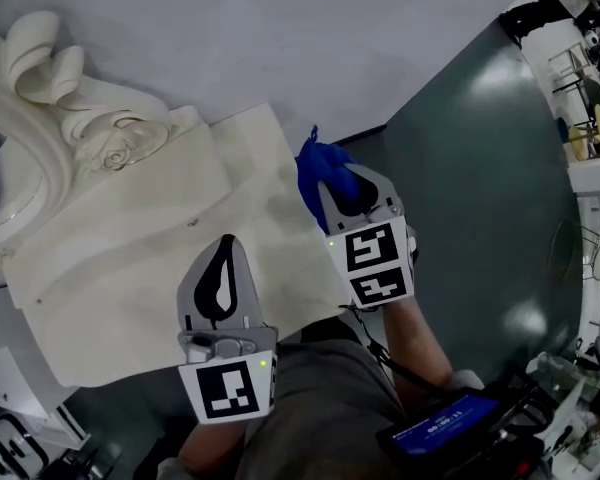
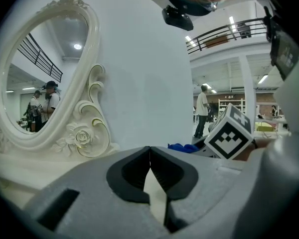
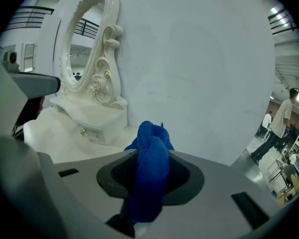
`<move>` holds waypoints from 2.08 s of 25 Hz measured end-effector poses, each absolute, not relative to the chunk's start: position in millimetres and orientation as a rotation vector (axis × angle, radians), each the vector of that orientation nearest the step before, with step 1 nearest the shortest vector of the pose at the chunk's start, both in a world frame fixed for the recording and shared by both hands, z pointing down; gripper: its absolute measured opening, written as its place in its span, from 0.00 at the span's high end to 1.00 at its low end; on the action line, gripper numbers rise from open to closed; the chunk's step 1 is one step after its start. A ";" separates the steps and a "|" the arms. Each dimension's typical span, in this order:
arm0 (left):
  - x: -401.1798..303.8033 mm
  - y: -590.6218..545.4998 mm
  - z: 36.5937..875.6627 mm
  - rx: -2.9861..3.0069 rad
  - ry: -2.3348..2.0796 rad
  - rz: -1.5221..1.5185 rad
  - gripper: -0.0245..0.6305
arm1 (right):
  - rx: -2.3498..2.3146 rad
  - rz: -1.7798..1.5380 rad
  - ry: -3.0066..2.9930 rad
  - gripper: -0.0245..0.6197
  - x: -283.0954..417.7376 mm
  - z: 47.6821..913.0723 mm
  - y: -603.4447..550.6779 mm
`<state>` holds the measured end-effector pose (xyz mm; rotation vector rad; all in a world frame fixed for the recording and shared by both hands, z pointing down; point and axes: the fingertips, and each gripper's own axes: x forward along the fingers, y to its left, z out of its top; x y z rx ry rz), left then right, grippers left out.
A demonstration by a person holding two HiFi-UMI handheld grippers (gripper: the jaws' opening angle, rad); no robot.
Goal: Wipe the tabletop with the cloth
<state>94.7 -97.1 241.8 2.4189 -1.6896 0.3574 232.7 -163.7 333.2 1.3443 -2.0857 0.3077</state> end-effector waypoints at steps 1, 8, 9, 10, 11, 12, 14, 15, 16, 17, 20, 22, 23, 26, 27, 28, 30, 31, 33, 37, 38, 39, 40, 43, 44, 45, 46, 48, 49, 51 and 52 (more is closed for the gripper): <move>98.2 -94.9 244.7 2.410 -1.690 0.367 0.94 | 1.333 0.315 -2.089 0.79 234.9 337.6 -162.3; 99.1 -86.7 284.8 2.305 -1.688 0.468 0.94 | 1.208 0.406 -2.101 0.79 222.1 393.3 -153.8; 97.7 -85.7 290.8 2.295 -1.685 0.480 0.94 | 1.195 0.416 -2.099 0.79 218.7 401.2 -152.3; 96.0 -84.6 296.6 2.287 -1.683 0.490 0.94 | 1.185 0.425 -2.098 0.79 215.3 408.4 -150.7; 93.9 -83.6 302.3 2.279 -1.683 0.497 0.94 | 1.175 0.432 -2.095 0.79 212.1 415.2 -149.1; 91.4 -82.5 308.0 2.271 -1.682 0.504 0.94 | 1.165 0.439 -2.091 0.79 209.1 421.6 -147.6; 85.5 -80.0 319.7 2.252 -1.676 0.514 0.94 | 1.155 0.446 -2.081 0.79 204.4 431.8 -145.8; 82.7 -78.6 324.9 2.240 -1.673 0.514 0.94 | 1.159 0.446 -2.078 0.79 203.2 434.4 -145.7; 79.9 -77.2 329.3 2.229 -1.672 0.510 0.94 | 1.166 0.447 -2.077 0.79 202.6 435.3 -146.0; 77.3 -76.0 332.9 2.220 -1.672 0.502 0.94 | 1.173 0.450 -2.078 0.79 202.3 435.6 -146.3; 70.4 -72.7 341.1 2.207 -1.665 0.487 0.94 | 1.192 0.452 -2.072 0.79 201.0 436.2 -146.6; 65.7 -70.3 344.3 2.200 -1.659 0.485 0.94 | 1.200 0.441 -2.062 0.79 198.6 436.8 -145.7; 62.9 -69.2 345.0 2.196 -1.658 0.483 0.94 | 1.202 0.436 -2.058 0.79 196.6 437.0 -145.0; 53.7 -67.2 344.3 2.190 -1.664 0.474 0.94 | 1.207 0.426 -2.046 0.79 190.3 437.3 -143.5; 50.6 -66.8 343.8 2.190 -1.666 0.470 0.94 | 1.211 0.425 -2.043 0.79 188.4 437.3 -143.1; 47.5 -66.5 343.3 2.191 -1.666 0.468 0.94 | 1.213 0.424 -2.040 0.79 186.1 437.3 -142.6; 41.1 -65.7 342.7 2.190 -1.667 0.464 0.94 | 1.206 0.422 -2.039 0.79 179.3 437.5 -141.0; 37.8 -65.2 342.5 2.190 -1.667 0.464 0.94 | 1.198 0.423 -2.041 0.79 174.6 437.8 -140.0; 31.3 -63.8 341.9 2.186 -1.669 0.467 0.94 | 1.183 0.428 -2.048 0.79 163.9 438.2 -137.6; 16.5 -59.2 338.5 2.175 -1.681 0.464 0.94 | 1.159 0.429 -2.063 0.79 142.7 436.7 -130.5; 12.7 -57.9 338.4 2.172 -1.683 0.464 0.94 | 1.153 0.427 -2.066 0.79 137.9 436.7 -129.0; 9.9 -57.0 339.3 2.168 -1.685 0.464 0.94 | 1.147 0.426 -2.068 0.79 134.1 437.5 -128.0; 8.2 -56.6 341.2 2.164 -1.686 0.464 0.94 | 1.142 0.427 -2.070 0.79 131.6 439.3 -127.5; 5.5 -55.7 347.1 2.151 -1.693 0.460 0.94 | 1.130 0.431 -2.071 0.79 127.7 446.2 -125.7; 3.2 -54.3 347.3 2.148 -1.697 0.457 0.94 | 1.125 0.431 -2.071 0.79 125.1 447.3 -123.7; 0.0 -52.5 346.8 2.145 -1.700 0.454 0.94 | 1.120 0.432 -2.071 0.79 121.4 447.6 -121.5; -4.1 -51.0 346.2 2.140 -1.703 0.452 0.94 | 1.115 0.432 -2.072 0.79 116.9 447.6 -119.7; -13.6 -50.1 345.5 2.133 -1.709 0.451 0.94 | 1.108 0.433 -2.074 0.79 106.8 447.8 -119.0; -18.6 -50.0 345.3 2.128 -1.712 0.450 0.94 | 1.106 0.433 -2.075 0.79 101.7 448.0 -119.3; -28.6 -47.1 343.6 2.119 -1.722 0.451 0.94 | 1.097 0.432 -2.079 0.79 91.3 447.1 -117.5; -34.0 -43.7 341.6 2.114 -1.728 0.451 0.94 | 1.093 0.430 -2.082 0.79 85.7 445.4 -114.7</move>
